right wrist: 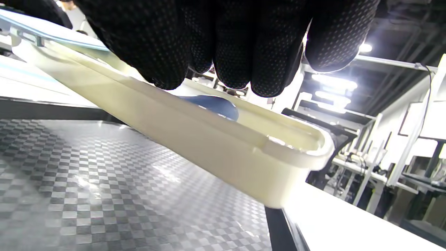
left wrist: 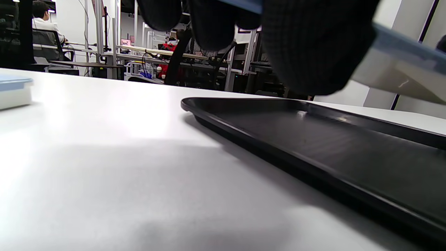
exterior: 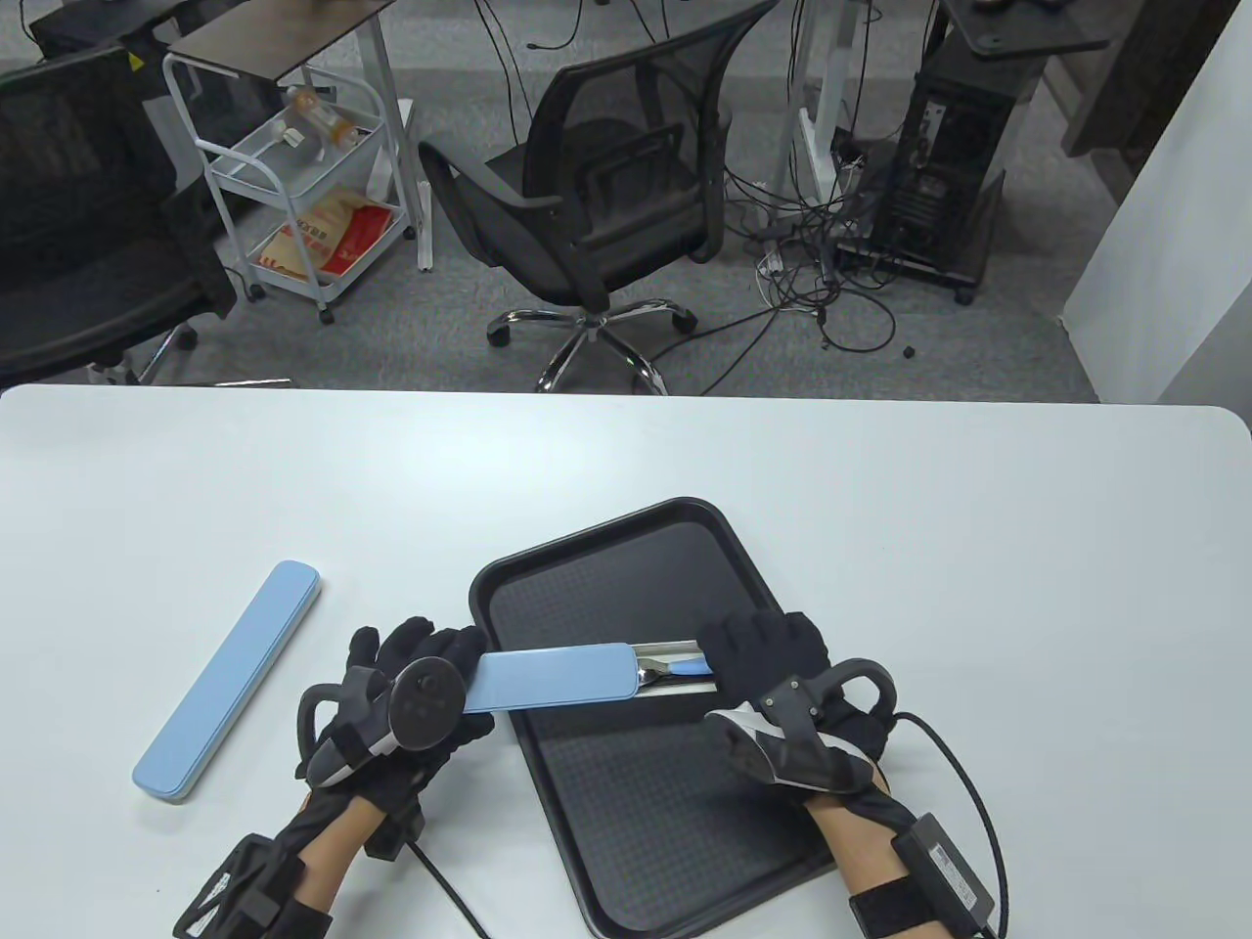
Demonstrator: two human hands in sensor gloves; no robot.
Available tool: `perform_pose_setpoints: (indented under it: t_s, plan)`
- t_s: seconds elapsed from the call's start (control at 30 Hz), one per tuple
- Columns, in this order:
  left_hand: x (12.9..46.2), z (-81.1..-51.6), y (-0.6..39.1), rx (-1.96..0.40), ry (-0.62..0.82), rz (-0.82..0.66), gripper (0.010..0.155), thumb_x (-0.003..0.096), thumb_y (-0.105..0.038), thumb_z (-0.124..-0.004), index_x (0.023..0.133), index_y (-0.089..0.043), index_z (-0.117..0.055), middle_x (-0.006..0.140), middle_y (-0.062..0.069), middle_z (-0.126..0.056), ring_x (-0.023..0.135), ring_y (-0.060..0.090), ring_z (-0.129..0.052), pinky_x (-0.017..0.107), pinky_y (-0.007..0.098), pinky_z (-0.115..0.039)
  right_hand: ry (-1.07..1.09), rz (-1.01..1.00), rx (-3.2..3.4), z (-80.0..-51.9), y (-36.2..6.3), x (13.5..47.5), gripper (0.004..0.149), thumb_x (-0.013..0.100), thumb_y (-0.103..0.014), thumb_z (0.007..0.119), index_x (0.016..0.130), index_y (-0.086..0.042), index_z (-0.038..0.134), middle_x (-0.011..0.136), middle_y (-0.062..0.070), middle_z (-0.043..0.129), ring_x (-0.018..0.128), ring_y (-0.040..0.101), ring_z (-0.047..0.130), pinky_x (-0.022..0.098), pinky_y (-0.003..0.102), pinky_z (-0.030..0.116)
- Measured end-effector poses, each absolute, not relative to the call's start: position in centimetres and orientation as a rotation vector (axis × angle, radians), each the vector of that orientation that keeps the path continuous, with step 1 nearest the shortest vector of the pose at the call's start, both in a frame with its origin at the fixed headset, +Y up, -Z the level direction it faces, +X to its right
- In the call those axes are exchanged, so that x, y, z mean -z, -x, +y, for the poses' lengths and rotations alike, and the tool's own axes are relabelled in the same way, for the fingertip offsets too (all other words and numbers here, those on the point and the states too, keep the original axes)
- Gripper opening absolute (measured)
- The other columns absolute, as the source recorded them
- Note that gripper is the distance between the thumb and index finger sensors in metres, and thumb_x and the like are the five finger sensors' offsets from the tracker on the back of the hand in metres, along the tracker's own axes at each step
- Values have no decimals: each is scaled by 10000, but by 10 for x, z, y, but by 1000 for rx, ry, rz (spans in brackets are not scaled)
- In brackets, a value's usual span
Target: Slide to open lunch boxes and place utensils
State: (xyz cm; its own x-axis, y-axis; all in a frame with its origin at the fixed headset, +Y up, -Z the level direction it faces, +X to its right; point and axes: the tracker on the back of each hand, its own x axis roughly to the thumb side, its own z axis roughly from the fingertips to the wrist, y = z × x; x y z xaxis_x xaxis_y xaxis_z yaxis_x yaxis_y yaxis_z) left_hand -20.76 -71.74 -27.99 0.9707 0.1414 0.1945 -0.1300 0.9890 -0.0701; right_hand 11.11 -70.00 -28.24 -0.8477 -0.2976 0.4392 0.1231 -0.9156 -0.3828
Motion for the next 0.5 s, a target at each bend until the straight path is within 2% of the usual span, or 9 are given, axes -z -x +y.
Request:
perform_pose_setpoints:
  t_s: [0.2, 0.3, 0.4, 0.5]
  plan:
    - [282, -715, 216, -195, 54, -164, 874, 405, -553, -947, 1101, -299, -484, 1130, -57, -630, 1127, 347, -553, 785, 738, -378, 570, 639, 2942, -685, -139, 288, 541, 529, -422, 828, 1013, -202, 726, 997, 109, 827, 865, 388, 874, 636, 592, 723]
    - [284, -714, 223, -233, 66, -137, 875, 405, -552, -947, 1102, -296, -484, 1130, -53, -630, 1125, 351, -554, 785, 737, -376, 302, 750, 3172, -683, -169, 293, 583, 523, -509, 797, 994, -168, 759, 957, 131, 860, 823, 405, 895, 617, 600, 733]
    - [285, -712, 227, -263, 66, -121, 875, 406, -556, -945, 1103, -296, -483, 1131, -56, -630, 1127, 349, -554, 783, 738, -378, 121, 629, 3421, -690, -195, 299, 675, 511, -560, 793, 1040, -151, 696, 982, 149, 831, 838, 422, 877, 621, 606, 725]
    - [286, -711, 228, -307, 77, -115, 874, 409, -556, -941, 1104, -296, -479, 1132, -53, -626, 1125, 352, -554, 783, 738, -377, 88, 346, 3687, -703, -209, 308, 776, 493, -547, 850, 1096, -135, 584, 1032, 163, 764, 878, 448, 831, 633, 629, 701]
